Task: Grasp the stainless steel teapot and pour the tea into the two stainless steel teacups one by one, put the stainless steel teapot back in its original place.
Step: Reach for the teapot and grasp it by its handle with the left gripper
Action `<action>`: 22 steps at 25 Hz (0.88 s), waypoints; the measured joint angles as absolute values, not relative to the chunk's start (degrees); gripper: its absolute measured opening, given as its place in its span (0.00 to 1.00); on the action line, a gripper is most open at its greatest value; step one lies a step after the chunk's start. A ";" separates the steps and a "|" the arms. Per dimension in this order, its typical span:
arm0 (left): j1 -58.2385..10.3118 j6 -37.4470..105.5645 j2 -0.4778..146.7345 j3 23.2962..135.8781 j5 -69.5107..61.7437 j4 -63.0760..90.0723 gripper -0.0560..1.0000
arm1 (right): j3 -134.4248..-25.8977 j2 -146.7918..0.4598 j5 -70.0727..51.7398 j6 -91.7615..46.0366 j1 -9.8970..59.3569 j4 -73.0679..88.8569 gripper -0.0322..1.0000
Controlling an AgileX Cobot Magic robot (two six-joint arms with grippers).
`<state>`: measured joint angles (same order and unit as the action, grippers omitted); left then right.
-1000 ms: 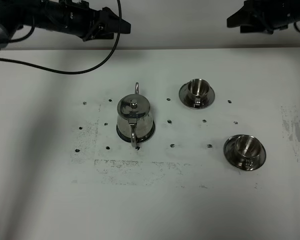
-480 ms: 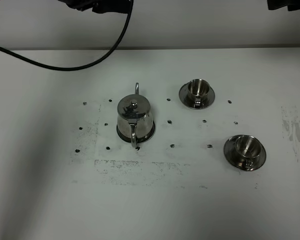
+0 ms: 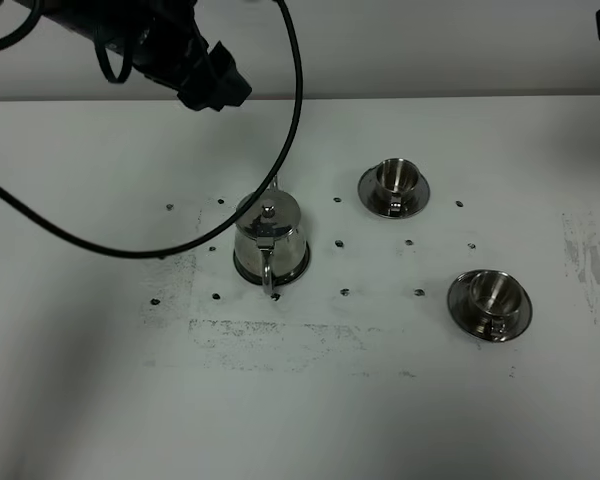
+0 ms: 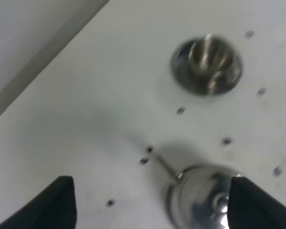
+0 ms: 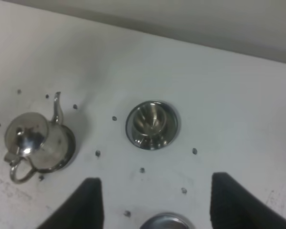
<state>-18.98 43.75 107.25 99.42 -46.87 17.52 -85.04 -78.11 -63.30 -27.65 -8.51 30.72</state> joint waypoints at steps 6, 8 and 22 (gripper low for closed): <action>-21.98 43.69 105.41 93.69 -46.48 9.35 0.65 | -73.73 -64.17 -60.68 -28.04 -8.51 30.58 0.50; -23.13 43.16 105.41 93.12 -47.53 8.69 0.65 | -70.29 -59.47 -60.27 -28.04 -8.51 30.53 0.50; -32.64 9.61 100.30 92.88 -54.67 -10.63 0.64 | -53.61 -32.87 -58.91 -25.21 -8.51 28.62 0.49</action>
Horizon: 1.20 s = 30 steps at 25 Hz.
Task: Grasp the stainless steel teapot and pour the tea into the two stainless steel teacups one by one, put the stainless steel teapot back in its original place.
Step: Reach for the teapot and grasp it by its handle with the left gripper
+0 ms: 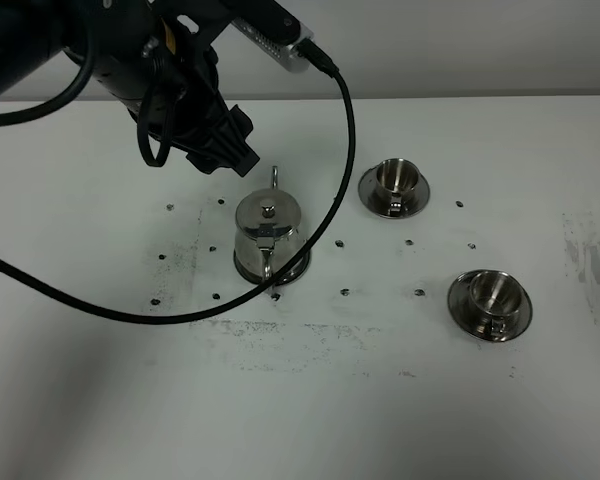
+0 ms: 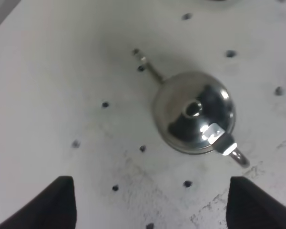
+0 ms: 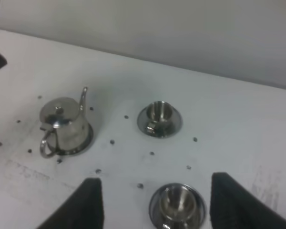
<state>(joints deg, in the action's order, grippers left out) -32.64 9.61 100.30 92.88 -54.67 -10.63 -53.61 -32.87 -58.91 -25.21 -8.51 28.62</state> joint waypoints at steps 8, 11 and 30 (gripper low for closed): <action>-33.41 -2.16 100.26 86.58 -52.14 -19.44 0.59 | -45.55 -18.38 -60.25 -20.57 -8.51 20.03 0.49; -33.65 -5.77 100.26 84.71 -51.34 -21.99 0.59 | -42.21 -14.50 -60.80 -20.44 -8.51 18.69 0.49; -35.49 -12.33 100.26 82.92 -49.61 -26.94 0.59 | -30.17 0.43 -65.64 -20.39 1.24 17.40 0.49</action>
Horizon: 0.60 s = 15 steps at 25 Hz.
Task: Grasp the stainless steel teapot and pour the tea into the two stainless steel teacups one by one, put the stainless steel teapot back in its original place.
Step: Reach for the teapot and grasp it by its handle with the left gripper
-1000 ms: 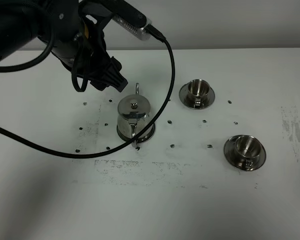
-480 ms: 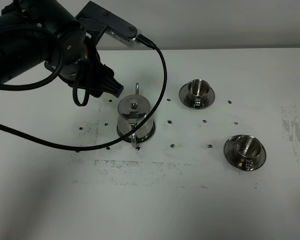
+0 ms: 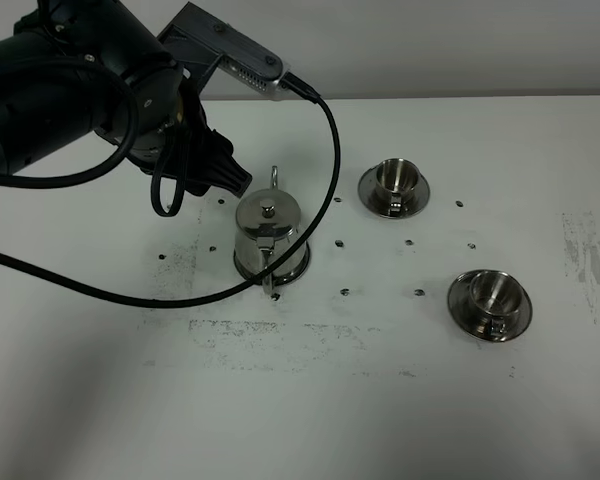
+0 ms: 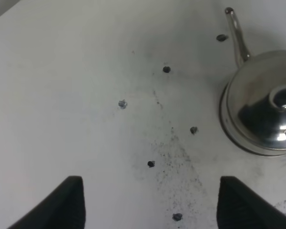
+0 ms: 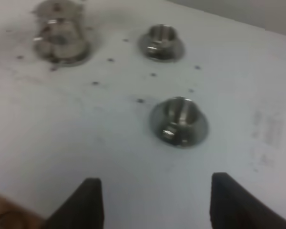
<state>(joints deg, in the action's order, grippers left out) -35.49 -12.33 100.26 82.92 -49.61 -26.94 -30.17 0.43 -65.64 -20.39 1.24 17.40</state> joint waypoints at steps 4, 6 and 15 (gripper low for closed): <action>-37.18 -12.40 100.26 82.92 -49.86 -27.07 0.59 | -30.11 0.43 -65.37 -15.45 9.00 13.94 0.49; -38.31 -12.54 100.26 82.92 -49.86 -27.07 0.59 | -30.04 0.43 -65.00 -12.07 11.21 11.25 0.49; -39.44 -16.02 100.26 82.92 -50.29 -27.02 0.59 | -30.04 0.43 -64.59 -8.97 11.90 9.29 0.49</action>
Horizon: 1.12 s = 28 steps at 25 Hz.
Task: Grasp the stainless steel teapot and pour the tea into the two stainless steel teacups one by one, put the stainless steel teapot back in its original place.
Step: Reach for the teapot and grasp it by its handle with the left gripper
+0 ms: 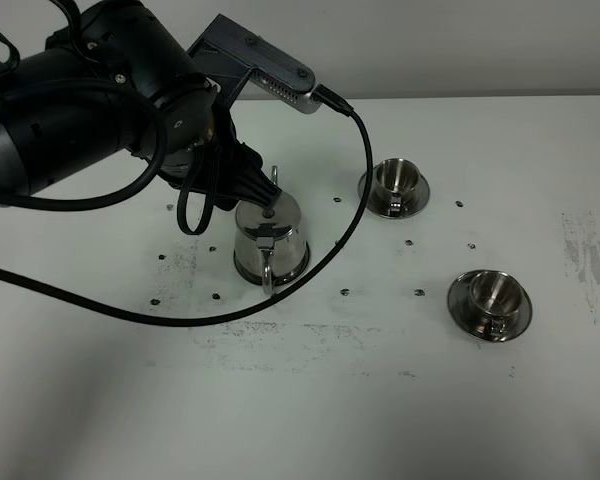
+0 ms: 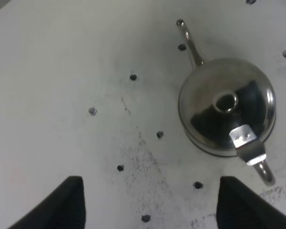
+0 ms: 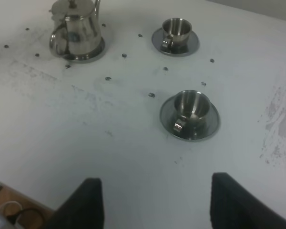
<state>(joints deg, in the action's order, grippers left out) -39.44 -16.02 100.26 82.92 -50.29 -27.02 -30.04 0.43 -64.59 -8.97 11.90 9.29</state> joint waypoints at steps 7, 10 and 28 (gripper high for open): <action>-39.44 -17.69 100.26 82.92 -52.08 -27.02 0.59 | -30.04 0.43 -64.59 -8.92 6.20 9.97 0.49; -39.44 -17.81 100.26 82.92 -53.08 -27.02 0.59 | -30.04 0.43 -64.59 -8.92 5.93 10.28 0.49; -47.48 -15.10 99.67 78.95 -54.84 -11.76 0.58 | -30.04 0.43 -64.37 -8.92 5.93 10.83 0.49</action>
